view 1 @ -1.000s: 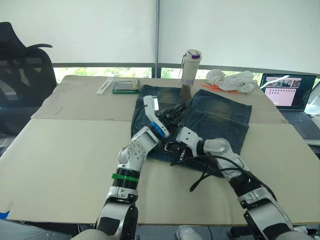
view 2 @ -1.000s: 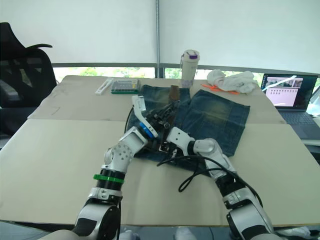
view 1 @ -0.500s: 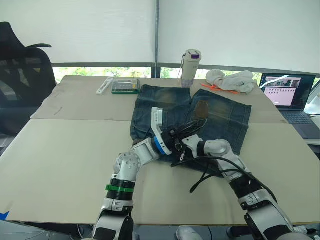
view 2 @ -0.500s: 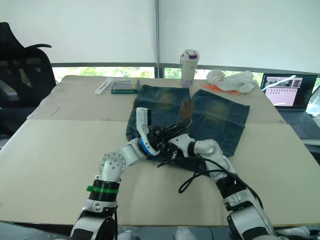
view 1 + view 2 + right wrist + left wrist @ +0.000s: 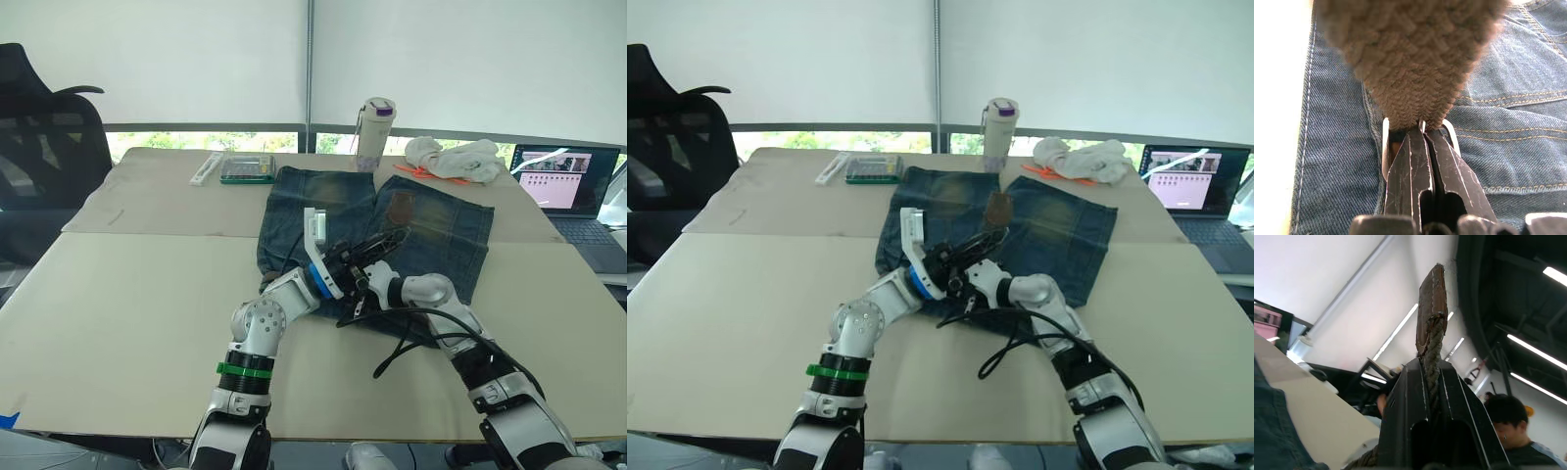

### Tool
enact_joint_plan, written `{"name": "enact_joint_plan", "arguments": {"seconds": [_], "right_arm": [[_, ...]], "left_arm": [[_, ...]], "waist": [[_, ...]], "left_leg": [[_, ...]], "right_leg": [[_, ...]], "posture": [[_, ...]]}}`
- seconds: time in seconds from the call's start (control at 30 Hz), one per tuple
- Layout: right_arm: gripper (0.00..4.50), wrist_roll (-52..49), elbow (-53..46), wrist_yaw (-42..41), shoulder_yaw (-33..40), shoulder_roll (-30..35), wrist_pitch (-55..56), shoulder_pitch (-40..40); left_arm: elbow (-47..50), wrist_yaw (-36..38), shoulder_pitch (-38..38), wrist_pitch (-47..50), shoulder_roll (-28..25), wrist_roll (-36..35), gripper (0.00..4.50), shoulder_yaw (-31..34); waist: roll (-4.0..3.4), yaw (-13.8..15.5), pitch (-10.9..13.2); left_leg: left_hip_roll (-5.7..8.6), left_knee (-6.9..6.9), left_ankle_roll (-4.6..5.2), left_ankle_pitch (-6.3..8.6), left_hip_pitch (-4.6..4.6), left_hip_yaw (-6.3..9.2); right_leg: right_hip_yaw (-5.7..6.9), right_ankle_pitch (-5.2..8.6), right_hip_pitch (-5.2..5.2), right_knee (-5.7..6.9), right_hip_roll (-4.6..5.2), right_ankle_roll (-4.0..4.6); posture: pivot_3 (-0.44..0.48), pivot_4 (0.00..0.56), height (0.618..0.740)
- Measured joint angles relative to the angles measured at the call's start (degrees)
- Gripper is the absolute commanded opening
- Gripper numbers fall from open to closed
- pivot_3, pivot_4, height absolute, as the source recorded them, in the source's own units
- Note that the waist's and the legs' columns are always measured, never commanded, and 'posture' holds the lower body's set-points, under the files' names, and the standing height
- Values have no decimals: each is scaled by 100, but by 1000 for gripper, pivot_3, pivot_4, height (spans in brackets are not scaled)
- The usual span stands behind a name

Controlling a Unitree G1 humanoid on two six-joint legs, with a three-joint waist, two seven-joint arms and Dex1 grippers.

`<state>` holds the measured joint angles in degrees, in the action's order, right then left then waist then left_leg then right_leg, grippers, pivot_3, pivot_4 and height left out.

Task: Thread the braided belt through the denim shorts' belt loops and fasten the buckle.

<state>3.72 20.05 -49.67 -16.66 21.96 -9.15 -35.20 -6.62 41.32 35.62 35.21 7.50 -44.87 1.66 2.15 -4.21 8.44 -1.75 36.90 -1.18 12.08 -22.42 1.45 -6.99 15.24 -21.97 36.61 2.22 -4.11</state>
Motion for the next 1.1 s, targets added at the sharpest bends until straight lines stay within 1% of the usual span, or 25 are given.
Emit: {"name": "enact_joint_plan", "arguments": {"seconds": [0.23, 0.37, 0.43, 0.5, 0.63, 0.9, 1.1], "right_arm": [[65, 2, -86, 31, -1, 2, -77, 34], [65, 2, -95, 51, -1, 4, -79, 39], [65, 2, -109, 66, -1, -3, -79, 50], [65, 2, -131, 91, -1, -5, -79, 69], [65, 2, -142, 140, -1, -9, -79, 92], [65, 1, -193, 208, 6, -15, -82, 132], [65, -22, -479, 241, 140, -14, -329, 294]], "left_arm": [[-612, -198, 289, -1097, -66, 703, 0, 45], [-968, -200, 591, -1351, -185, 867, 0, 159], [-1050, -148, 712, -1478, -352, 1085, 0, 115], [-1050, 74, 717, -1755, -610, 1411, 0, -79], [-1055, 415, 717, -2107, -932, 1794, 0, -309], [-1399, 543, 753, -2496, -1131, 1986, 0, -241], [-1983, 559, 950, -2903, -1313, 2157, 0, -68]], "waist": [[1, 2, -3], [1, 4, -2], [1, -4, -2], [1, -5, -3], [0, 0, -3], [0, 4, -3], [0, 33, -2]], "left_leg": [[-1, -6, 0, 0, 3, 0], [-2, -7, 0, 0, 0, 0], [-3, -8, 0, 0, -1, 0], [-4, -11, 0, 0, -1, 0], [-7, -11, 0, 0, 2, 0], [-9, -11, 0, 1, 2, 1], [-8, -11, 0, 1, -16, 2]], "right_leg": [[1, 3, 9, -19, -1, -3], [1, 2, 7, -26, -2, -4], [1, 2, 8, -32, -4, -4], [1, 2, 8, -33, -5, -4], [2, 0, 14, -36, -5, -2], [3, 1, 14, -37, -5, -3], [6, 1, 3, -42, -4, -4]], "posture": [[0, 150, 737], [0, 150, 737], [0, 150, 737], [0, 150, 737], [0, 150, 737], [0, 150, 737], [0, 150, 737]]}}
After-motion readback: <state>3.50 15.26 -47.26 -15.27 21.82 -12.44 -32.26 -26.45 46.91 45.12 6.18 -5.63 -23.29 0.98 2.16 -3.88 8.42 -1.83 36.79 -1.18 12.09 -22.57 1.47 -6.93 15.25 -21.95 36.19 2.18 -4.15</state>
